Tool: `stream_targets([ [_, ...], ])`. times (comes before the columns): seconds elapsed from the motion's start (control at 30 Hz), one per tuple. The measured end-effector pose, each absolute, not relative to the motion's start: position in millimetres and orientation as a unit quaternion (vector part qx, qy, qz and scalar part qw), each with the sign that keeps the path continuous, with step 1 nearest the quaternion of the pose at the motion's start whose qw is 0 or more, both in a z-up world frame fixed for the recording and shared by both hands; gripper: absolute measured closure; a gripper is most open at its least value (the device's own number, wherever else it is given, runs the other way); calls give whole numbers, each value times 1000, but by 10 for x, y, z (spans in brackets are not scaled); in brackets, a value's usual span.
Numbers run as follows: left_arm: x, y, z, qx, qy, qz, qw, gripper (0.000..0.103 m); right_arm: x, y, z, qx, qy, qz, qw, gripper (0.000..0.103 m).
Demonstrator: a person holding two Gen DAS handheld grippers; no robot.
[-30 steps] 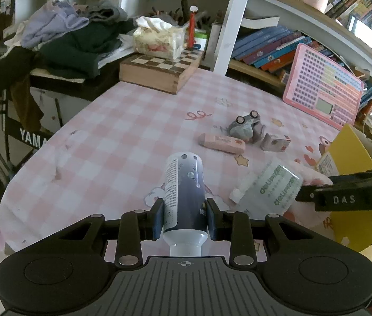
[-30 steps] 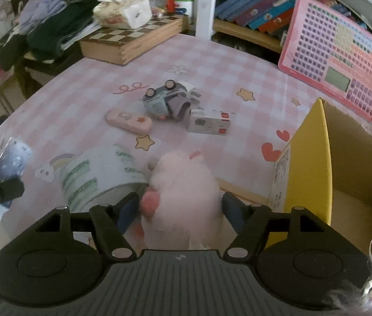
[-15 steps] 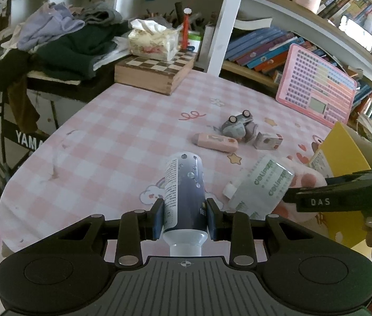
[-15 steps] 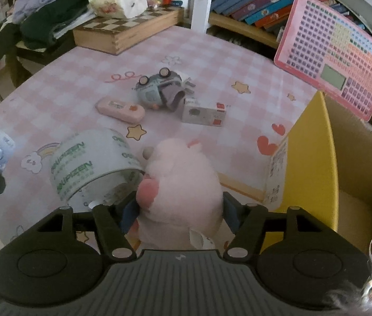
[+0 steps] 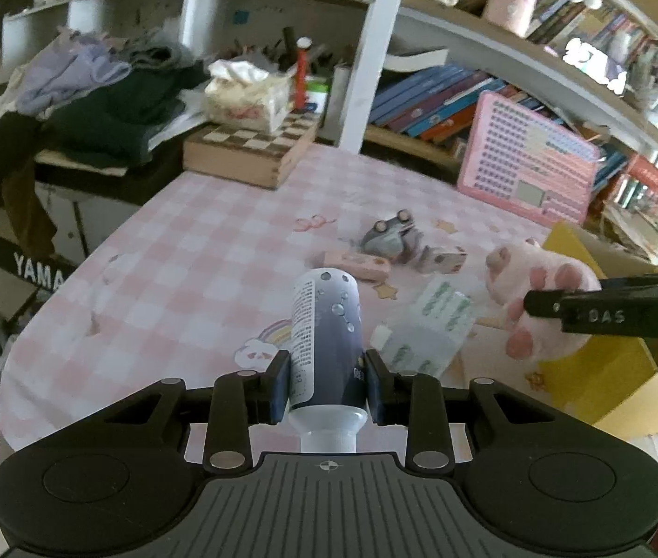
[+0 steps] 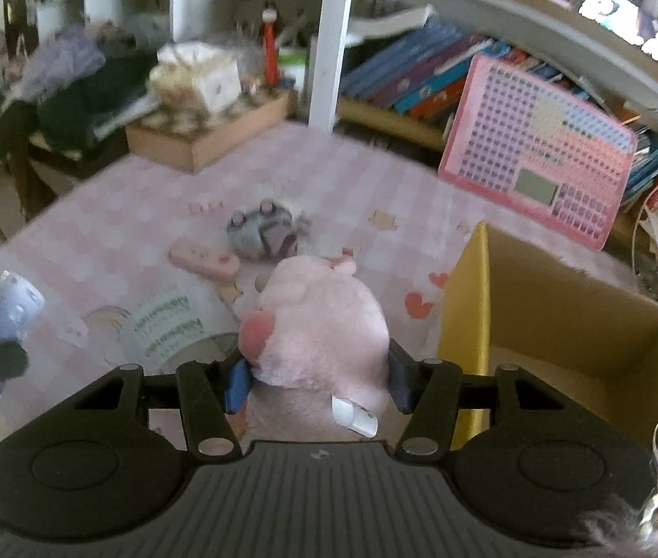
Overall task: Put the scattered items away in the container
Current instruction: 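Lift and carry the pig and spray bottle over the yellow box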
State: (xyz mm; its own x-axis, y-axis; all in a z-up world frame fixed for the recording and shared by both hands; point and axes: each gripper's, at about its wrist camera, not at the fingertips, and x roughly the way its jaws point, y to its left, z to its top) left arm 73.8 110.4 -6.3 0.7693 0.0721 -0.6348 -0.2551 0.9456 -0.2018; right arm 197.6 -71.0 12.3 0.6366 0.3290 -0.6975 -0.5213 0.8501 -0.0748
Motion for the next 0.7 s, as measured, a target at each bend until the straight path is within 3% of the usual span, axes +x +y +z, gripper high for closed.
stream_targets([
  [0.27, 465, 973, 157, -130, 315, 54, 939, 72, 1414, -1085, 401, -101, 340, 295, 887, 49],
  [0.7, 137, 649, 206, -104, 334, -20, 937, 72, 582, -1471, 327, -90, 356, 279, 887, 49],
])
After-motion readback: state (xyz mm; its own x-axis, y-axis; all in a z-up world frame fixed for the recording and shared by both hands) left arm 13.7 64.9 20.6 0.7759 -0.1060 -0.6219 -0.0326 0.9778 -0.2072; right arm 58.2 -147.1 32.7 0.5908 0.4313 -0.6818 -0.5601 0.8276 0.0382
